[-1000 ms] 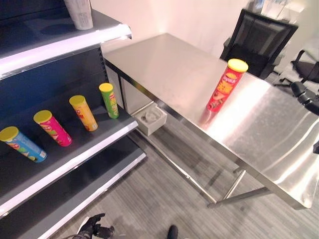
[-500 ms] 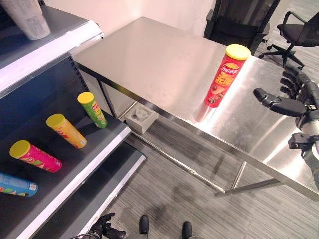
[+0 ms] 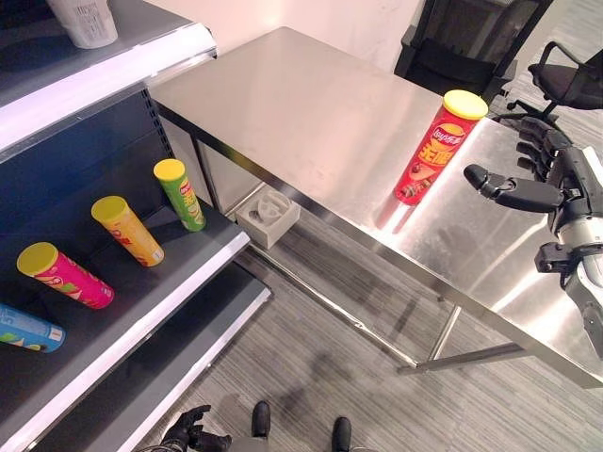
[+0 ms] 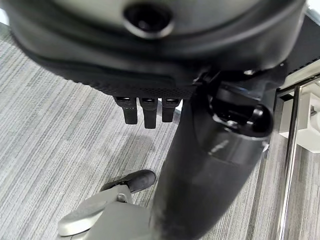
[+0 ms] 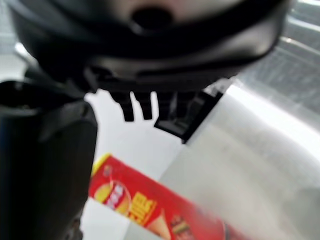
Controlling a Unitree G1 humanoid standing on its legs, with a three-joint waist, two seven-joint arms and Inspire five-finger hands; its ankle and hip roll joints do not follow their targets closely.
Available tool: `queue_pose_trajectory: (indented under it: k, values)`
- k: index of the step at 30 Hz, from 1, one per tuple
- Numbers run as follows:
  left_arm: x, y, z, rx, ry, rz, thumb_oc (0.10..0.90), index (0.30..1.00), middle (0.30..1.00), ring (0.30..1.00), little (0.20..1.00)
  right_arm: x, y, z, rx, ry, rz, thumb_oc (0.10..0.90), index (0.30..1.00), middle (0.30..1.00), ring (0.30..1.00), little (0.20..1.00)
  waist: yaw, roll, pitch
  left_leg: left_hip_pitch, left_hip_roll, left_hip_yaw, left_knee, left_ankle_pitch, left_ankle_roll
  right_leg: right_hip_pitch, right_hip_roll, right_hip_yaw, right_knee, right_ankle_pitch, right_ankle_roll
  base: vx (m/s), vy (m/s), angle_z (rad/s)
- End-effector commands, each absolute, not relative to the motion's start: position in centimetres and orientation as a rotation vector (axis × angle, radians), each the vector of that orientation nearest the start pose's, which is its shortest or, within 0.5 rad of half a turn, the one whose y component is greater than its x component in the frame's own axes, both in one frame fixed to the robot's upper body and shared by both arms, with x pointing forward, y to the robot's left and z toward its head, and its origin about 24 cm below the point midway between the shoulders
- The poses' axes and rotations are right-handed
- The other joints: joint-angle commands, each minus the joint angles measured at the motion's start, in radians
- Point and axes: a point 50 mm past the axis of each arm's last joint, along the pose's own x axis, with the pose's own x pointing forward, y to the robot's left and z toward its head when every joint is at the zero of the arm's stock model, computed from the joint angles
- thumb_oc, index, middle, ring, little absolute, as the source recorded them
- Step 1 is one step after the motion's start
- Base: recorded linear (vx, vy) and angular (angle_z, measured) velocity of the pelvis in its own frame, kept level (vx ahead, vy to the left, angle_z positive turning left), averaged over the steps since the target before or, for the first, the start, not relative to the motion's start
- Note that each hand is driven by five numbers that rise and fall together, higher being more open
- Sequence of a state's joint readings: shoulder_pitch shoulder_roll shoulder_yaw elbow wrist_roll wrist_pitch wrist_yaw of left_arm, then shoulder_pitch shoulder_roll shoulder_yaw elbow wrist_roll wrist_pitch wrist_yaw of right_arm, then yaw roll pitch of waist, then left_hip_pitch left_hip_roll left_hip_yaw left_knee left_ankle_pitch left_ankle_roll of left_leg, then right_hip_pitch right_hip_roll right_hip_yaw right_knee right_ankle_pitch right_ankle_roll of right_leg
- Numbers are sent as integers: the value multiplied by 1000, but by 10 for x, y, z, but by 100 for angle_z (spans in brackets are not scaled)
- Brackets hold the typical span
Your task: Put the goods on the table back onto the shelves and tidy them up.
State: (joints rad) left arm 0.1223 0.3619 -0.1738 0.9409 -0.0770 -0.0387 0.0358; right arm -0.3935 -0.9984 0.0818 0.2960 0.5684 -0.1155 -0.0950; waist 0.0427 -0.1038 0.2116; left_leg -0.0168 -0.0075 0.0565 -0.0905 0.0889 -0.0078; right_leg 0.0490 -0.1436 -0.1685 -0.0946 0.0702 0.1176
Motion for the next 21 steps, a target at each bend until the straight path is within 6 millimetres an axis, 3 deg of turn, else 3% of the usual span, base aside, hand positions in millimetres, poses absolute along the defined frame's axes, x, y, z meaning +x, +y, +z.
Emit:
queue_pose_trajectory:
  k: [1, 21]
  values:
    - [107, 273, -132, 397, 1006, 91, 800, 900, 900, 900, 900, 309, -324, 274, -448, -517, -270, 800, 900, 900, 900, 900, 39, -6, -62, 6, 45, -1, 3, -71, -55, 41, -11, -44, 8, -44, 59, 0, -15, 17]
    - [104, 274, -133, 402, 1017, 117, 800, 900, 900, 900, 900, 330, -331, 290, -504, -467, -380, 800, 900, 900, 900, 900, 80, -19, -52, -7, 41, -40, 3, -64, -61, 54, -10, -92, 7, -52, 57, 11, -13, 9]
